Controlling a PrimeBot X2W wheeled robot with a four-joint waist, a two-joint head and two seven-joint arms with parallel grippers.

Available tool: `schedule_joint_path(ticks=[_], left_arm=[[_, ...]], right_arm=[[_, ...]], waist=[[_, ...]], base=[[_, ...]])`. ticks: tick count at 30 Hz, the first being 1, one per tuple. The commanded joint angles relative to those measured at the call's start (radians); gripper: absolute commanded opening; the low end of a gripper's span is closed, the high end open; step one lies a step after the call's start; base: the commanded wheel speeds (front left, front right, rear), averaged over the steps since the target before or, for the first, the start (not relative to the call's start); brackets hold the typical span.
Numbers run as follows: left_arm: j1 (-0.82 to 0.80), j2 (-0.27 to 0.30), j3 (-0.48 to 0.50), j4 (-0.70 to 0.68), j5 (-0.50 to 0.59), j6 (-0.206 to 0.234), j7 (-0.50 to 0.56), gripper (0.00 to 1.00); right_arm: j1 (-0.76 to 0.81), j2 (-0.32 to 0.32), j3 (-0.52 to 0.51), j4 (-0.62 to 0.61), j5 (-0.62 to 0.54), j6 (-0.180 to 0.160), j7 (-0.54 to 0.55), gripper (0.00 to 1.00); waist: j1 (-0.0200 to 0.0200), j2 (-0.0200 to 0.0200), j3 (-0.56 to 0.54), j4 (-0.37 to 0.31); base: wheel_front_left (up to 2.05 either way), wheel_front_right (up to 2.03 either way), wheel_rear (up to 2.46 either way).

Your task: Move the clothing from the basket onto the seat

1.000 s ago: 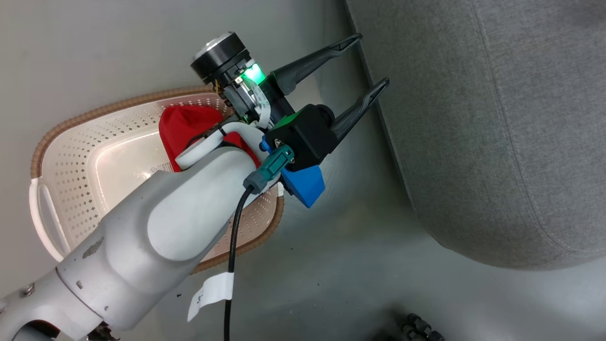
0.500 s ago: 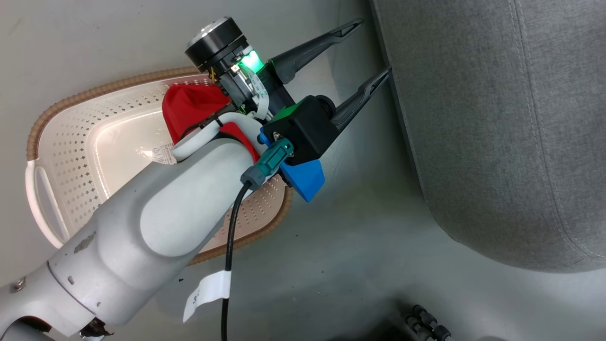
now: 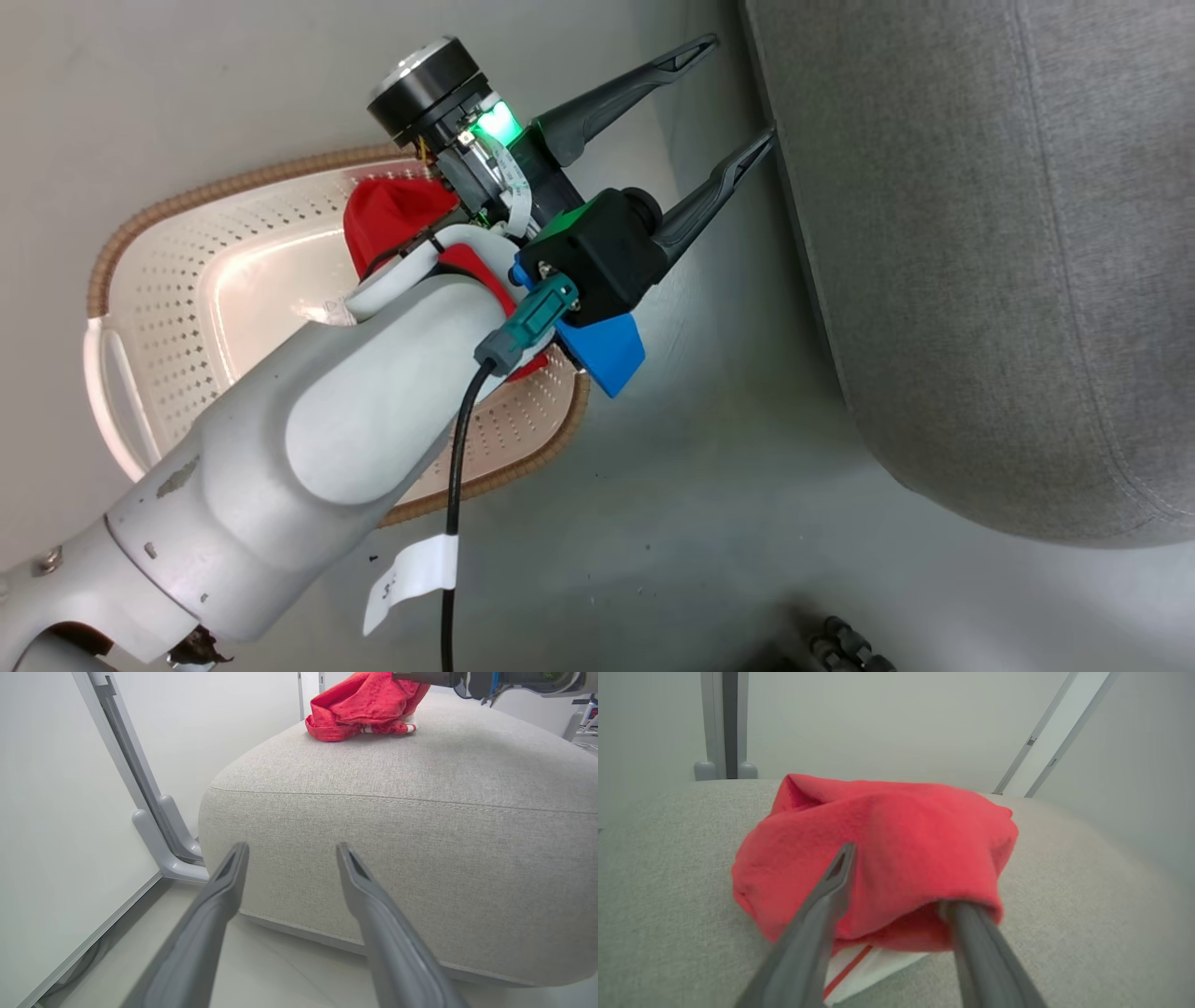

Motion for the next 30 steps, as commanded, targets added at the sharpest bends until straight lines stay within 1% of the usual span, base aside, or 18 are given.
schedule_joint_path(ticks=[1,6,10,13,16,17,18,19,20,21,22,23,24,30], left_arm=[[0.013,-0.006,0.002,0.010,-0.011,0.010,-0.015,1.00],[0.050,-0.022,0.010,0.038,-0.032,0.024,-0.036,1.00],[0.089,-0.039,0.034,0.059,-0.058,0.036,-0.047,1.00],[0.120,-0.051,0.068,0.059,-0.077,0.049,-0.050,1.00],[0.162,-0.054,0.122,0.038,-0.089,0.064,-0.050,1.00],[0.162,-0.054,0.122,0.038,-0.089,0.064,-0.050,1.00],[0.193,-0.056,0.164,0.022,-0.091,0.073,-0.050,1.00],[0.193,-0.056,0.164,0.022,-0.091,0.073,-0.050,1.00],[0.224,-0.058,0.212,0.005,-0.097,0.081,-0.051,1.00],[0.242,-0.059,0.237,-0.002,-0.098,0.086,-0.051,1.00],[0.242,-0.059,0.237,-0.002,-0.098,0.086,-0.051,1.00],[0.260,-0.061,0.262,-0.007,-0.098,0.090,-0.051,1.00],[0.293,-0.065,0.312,-0.015,-0.097,0.094,-0.051,1.00],[0.404,-0.085,0.467,-0.029,-0.082,0.094,-0.051,1.00]], right_arm=[[0.060,0.008,0.000,-0.027,0.009,0.000,-0.004,1.00],[0.194,0.044,0.006,-0.111,0.008,0.000,-0.004,1.00],[0.289,0.068,0.025,-0.185,-0.011,0.000,-0.004,1.00],[0.335,0.073,0.043,-0.241,-0.018,0.000,-0.004,1.00],[0.370,0.069,0.086,-0.295,-0.027,0.000,-0.004,1.00],[0.370,0.069,0.086,-0.295,-0.027,0.000,-0.004,1.00],[0.383,0.061,0.128,-0.323,-0.029,0.000,-0.004,1.00],[0.383,0.061,0.128,-0.323,-0.029,0.000,-0.004,1.00],[0.393,0.062,0.168,-0.348,-0.025,0.000,-0.004,1.00],[0.398,0.062,0.190,-0.359,-0.027,0.000,-0.004,1.00],[0.398,0.062,0.190,-0.359,-0.027,0.000,-0.004,1.00],[0.401,0.064,0.212,-0.368,-0.025,0.000,-0.004,1.00],[0.408,0.068,0.258,-0.384,-0.022,0.000,-0.004,1.00],[0.428,0.085,0.374,-0.404,-0.004,0.000,-0.004,1.00]], waist=[[0.0000,0.0000,-0.032,0.002],[0.0000,0.0000,-0.111,-0.007],[0.0000,0.0000,-0.182,0.003],[0.0000,0.0000,-0.236,0.018],[0.0000,0.0000,-0.285,0.038],[0.0000,0.0000,-0.285,0.038],[0.0000,0.0000,-0.314,0.054],[0.0000,0.0000,-0.314,0.054],[0.0000,0.0000,-0.344,0.071],[0.0000,0.0000,-0.356,0.080],[0.0000,0.0000,-0.356,0.080],[0.0000,0.0000,-0.369,0.088],[0.0000,0.0000,-0.393,0.107],[0.0000,0.0000,-0.469,0.165]], base=[[0.00,0.00,0.00],[0.00,0.00,0.00],[0.00,0.00,0.00],[0.00,0.00,0.00],[0.00,0.00,0.00],[0.00,0.00,0.00],[0.00,0.00,0.00],[0.00,0.00,0.00],[0.00,0.00,0.00],[0.00,0.00,0.00],[0.00,0.00,0.00],[0.00,0.00,0.00],[0.00,0.00,0.00],[0.00,0.00,0.00]])
